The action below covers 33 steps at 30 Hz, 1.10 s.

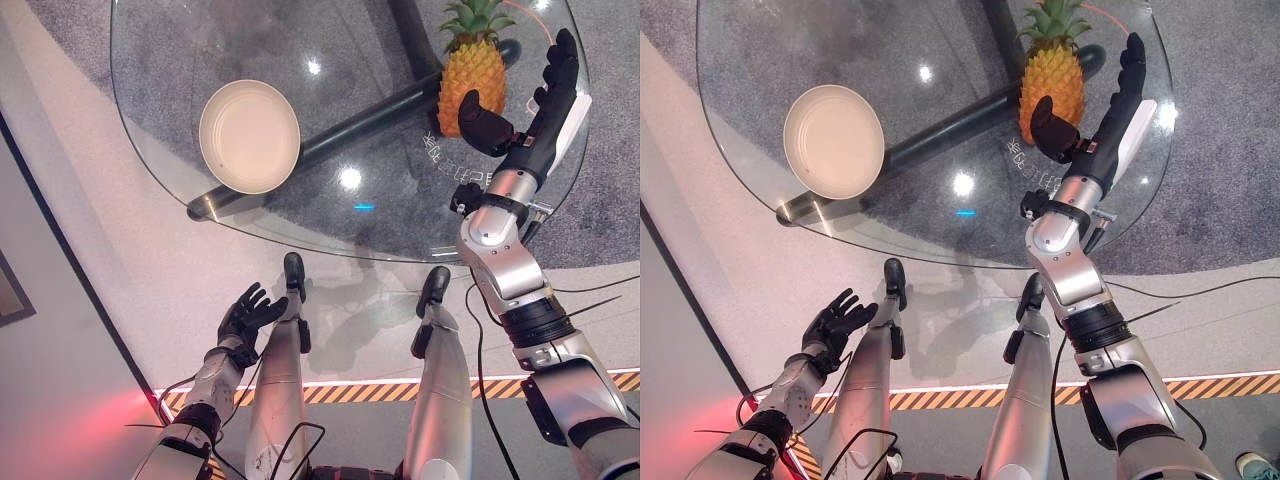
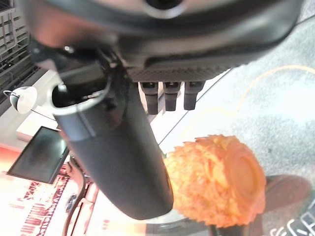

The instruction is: Pick up the fruit to the plate

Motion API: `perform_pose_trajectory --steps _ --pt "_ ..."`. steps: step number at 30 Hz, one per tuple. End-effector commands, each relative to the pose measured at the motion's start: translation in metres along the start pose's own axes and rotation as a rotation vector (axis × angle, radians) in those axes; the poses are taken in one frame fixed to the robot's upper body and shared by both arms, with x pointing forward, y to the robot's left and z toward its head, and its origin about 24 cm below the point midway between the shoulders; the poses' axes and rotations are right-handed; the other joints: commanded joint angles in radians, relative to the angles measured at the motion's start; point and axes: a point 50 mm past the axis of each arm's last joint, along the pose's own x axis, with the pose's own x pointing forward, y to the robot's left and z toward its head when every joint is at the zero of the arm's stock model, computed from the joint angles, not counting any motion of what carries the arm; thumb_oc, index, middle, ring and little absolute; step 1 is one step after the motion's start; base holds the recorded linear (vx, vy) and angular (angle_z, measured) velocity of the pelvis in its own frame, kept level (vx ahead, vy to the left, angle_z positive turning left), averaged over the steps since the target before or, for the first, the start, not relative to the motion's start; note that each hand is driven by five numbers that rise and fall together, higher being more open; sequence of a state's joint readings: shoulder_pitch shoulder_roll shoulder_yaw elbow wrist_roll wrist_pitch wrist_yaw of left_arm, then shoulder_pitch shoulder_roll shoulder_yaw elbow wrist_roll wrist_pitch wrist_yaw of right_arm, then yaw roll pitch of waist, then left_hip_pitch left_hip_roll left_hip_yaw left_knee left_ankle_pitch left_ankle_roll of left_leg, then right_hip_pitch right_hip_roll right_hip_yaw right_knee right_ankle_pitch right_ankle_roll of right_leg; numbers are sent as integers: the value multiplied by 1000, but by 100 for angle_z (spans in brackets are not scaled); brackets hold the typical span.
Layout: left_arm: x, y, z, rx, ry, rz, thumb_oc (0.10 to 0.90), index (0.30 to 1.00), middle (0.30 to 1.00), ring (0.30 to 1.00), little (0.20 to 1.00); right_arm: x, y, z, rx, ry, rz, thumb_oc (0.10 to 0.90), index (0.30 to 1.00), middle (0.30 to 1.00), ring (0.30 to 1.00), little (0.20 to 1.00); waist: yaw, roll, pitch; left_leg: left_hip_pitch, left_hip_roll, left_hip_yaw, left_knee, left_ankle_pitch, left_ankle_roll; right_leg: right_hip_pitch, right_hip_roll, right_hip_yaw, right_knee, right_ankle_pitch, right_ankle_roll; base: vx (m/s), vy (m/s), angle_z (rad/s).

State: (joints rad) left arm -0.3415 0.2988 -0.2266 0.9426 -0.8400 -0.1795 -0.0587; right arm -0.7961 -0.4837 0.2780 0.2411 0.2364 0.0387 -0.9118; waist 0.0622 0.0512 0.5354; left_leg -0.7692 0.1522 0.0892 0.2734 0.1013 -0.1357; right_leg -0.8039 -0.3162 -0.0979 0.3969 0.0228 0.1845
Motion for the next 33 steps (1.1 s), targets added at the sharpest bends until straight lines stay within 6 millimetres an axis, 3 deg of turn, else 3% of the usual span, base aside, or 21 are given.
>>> perform_pose_trajectory --steps 1,23,33 --pt "-11 14 -18 53 51 28 800 900 900 900 900 21 -9 42 43 -188 -79 800 900 900 900 900 4 40 -15 -7 -21 -33 51 -36 48 0 4 -86 -46 56 -42 -2 4 4" --pt "-10 9 -21 57 64 13 800 900 900 900 900 15 6 32 47 -91 -24 800 900 900 900 900 14 45 -15 4 -25 -29 37 -30 48 8 4 -90 -54 57 -42 -1 0 0" --pt "-8 7 -21 63 66 2 800 900 900 900 900 21 7 12 -7 15 -50 800 900 900 900 900 23 51 -15 2 -24 -29 33 -27 47 8 0 -95 -57 60 -41 0 0 0"
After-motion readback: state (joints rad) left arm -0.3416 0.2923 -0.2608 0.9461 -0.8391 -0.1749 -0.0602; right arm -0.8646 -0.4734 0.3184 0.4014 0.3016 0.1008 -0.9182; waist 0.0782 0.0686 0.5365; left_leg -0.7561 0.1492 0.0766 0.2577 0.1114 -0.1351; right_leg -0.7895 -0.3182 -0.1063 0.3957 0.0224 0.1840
